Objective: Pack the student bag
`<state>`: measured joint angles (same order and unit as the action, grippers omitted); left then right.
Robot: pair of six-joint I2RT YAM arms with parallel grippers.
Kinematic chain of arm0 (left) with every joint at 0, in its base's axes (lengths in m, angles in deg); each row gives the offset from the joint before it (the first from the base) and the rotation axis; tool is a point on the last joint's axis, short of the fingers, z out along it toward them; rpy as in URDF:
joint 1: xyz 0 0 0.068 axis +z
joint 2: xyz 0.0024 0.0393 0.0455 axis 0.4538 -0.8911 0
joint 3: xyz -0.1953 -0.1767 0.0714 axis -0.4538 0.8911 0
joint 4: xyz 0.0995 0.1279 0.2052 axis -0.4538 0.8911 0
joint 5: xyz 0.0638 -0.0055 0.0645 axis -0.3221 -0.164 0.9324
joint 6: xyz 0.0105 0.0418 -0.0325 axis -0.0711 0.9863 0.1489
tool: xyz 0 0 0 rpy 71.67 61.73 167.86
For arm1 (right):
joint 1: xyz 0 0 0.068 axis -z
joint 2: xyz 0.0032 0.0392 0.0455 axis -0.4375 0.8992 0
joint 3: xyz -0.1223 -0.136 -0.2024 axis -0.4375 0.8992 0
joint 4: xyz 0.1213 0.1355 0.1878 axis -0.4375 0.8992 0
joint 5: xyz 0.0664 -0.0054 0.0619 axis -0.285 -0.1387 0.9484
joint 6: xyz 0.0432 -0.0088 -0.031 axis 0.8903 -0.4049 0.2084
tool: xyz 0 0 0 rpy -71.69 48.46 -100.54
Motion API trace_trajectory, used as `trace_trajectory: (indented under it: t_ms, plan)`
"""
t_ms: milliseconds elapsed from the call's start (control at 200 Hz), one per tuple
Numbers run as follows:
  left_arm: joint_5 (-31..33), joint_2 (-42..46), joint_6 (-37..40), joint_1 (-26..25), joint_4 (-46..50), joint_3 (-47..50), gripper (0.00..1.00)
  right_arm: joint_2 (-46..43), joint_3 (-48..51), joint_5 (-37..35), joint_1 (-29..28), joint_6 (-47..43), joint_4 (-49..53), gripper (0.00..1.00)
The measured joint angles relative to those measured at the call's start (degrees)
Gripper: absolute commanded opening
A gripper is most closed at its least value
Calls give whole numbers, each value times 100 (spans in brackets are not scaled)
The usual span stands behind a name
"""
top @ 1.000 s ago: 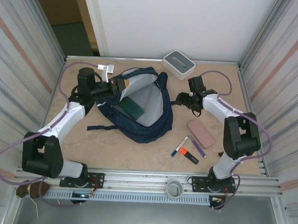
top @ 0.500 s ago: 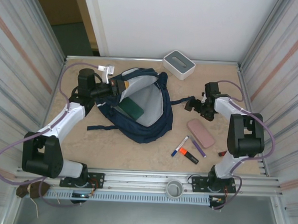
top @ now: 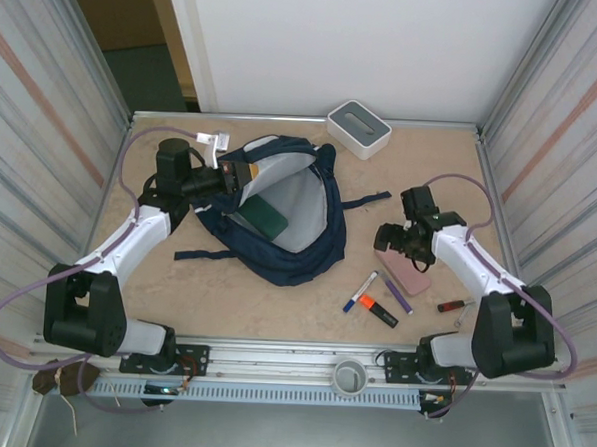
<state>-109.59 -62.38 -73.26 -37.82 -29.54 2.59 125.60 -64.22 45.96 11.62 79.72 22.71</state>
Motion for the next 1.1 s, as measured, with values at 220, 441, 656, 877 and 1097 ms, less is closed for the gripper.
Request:
trace_trajectory:
  t_ms: [220,441,656,877,1097]
  plan:
    - [0,0,-2,0,-2,0,0,-50,682,162,-173,426,-68,77]
    - [0,0,0,0,0,0,0,190,564,151,-109,787,-157,69]
    - [2,17,50,0,39,0,0,986,-79,175,-92,1113,-85,66]
    - [0,17,96,0,63,0,0,1812,-1056,437,11,1095,389,69]
    - [2,26,120,0,87,0,0,1766,-1456,302,-72,166,-474,94]
